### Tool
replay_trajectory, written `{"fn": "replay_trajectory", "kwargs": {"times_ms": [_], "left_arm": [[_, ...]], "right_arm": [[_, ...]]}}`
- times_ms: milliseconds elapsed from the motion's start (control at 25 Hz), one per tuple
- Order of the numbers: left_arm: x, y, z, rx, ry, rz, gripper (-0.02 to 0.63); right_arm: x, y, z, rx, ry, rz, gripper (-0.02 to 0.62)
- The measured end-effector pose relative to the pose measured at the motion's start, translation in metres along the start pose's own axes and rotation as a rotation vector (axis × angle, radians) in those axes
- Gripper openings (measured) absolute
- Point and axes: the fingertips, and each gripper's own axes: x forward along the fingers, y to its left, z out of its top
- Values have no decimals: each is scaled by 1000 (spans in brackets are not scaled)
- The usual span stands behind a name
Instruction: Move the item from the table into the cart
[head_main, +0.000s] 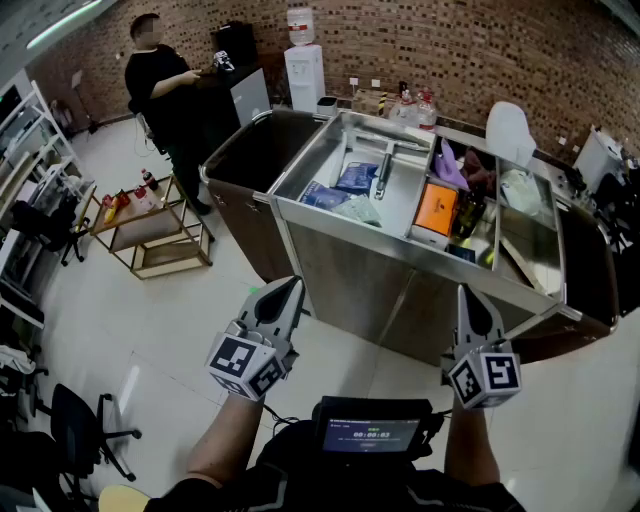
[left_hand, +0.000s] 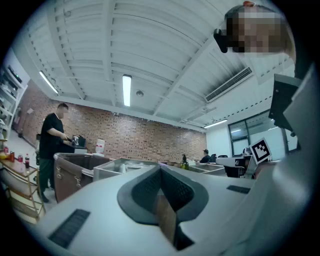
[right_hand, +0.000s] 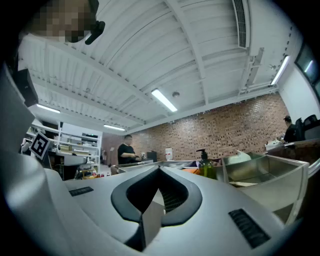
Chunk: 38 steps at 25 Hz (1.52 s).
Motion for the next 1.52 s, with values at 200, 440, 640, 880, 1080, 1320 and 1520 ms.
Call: {"fn": "replay_trajectory", "kwargs": {"times_ms": [200,440,640,880,1080,1320,1520], "left_arm": [[-42,72,8,25,-38,44,6],[-120,190,37,-3,-73,158,6],[-190,281,43,42,-77,301,6],[-240,357,41,-59,-100,502,6],[-271,405,54,-34,-103,689,6],[-319,451,75,4,-106,955,6],[-408,471,81,11,-122,1124,6]], "right_arm": [[32,49,6,-13,-1,-14,9],[104,160,8,-20,10,68,9],[173,266,-3,-32,4,210,9],[261,350,-20,-27,26,417,9],[332,422,-26,10,33,637,9],[407,515,-34,65,18,888,9],[416,635,-51,70,50,1063,9]]}}
